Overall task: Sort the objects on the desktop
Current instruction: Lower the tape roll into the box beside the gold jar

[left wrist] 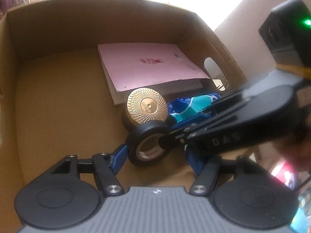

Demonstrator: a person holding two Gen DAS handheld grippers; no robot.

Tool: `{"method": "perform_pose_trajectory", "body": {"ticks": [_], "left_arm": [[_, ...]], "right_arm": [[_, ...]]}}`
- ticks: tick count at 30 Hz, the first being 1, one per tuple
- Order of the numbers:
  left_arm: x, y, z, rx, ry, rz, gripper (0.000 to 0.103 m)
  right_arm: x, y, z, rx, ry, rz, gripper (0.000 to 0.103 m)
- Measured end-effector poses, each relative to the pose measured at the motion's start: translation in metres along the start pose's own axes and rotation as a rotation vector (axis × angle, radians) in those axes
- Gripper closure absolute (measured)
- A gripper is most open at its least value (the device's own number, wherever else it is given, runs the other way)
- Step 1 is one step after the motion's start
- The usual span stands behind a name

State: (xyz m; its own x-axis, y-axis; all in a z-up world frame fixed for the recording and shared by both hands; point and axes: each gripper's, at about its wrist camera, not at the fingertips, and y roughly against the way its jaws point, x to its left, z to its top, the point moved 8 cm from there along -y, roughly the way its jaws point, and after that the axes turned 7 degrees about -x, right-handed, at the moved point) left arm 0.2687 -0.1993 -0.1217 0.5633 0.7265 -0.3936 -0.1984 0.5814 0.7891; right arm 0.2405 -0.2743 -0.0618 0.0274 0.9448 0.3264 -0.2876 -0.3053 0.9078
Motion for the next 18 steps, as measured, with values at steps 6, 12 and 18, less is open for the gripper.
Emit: {"method": "perform_pose_trajectory", "body": {"ticks": [6,12,18], "left_arm": [[0.002,-0.006,-0.001,0.024,0.024,-0.016,0.033],[0.0,-0.008,0.001,0.03,0.009,-0.011,0.032],[0.001,-0.007,0.004,0.023,0.016,0.002,0.027]], "right_arm": [[-0.002,-0.005,-0.001,0.017,0.002,0.0,0.08],[-0.01,-0.008,0.0,0.023,-0.03,0.021,0.079],[-0.012,-0.011,-0.001,-0.007,-0.06,0.079,0.075]]}}
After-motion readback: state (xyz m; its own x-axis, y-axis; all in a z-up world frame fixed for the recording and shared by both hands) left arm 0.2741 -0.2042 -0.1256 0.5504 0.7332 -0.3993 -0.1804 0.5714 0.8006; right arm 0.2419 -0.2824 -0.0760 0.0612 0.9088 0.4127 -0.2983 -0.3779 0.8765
